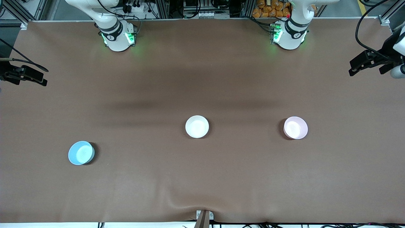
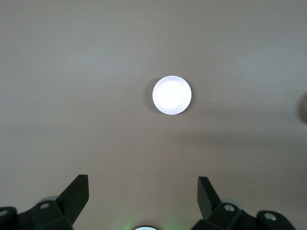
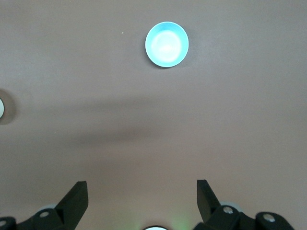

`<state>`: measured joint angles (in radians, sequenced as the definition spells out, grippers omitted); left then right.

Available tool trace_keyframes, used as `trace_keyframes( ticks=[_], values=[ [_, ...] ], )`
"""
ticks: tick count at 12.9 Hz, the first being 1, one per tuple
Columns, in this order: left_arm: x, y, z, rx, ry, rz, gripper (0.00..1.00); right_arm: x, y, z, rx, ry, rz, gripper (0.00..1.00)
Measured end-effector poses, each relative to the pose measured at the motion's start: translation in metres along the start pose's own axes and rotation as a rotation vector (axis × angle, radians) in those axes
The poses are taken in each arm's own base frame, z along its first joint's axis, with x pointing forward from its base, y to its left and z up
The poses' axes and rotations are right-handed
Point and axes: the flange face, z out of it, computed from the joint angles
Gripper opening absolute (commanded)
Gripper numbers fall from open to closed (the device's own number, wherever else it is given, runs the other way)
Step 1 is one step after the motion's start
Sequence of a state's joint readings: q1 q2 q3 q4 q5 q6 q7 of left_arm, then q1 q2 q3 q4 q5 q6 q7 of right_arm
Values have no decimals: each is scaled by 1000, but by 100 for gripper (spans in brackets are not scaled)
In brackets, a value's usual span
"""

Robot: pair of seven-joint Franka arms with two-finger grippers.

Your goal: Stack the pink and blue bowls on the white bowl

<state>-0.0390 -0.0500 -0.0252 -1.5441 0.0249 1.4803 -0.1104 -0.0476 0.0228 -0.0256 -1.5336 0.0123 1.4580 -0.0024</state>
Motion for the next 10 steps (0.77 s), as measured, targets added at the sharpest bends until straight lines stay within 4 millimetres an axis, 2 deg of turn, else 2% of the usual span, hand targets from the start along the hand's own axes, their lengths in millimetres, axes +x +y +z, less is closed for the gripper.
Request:
trace_keyframes(
  ticks=[10],
  values=[
    [3,4,6,1,-11,7,100,0,0,0,0,-1,0,100]
  ],
)
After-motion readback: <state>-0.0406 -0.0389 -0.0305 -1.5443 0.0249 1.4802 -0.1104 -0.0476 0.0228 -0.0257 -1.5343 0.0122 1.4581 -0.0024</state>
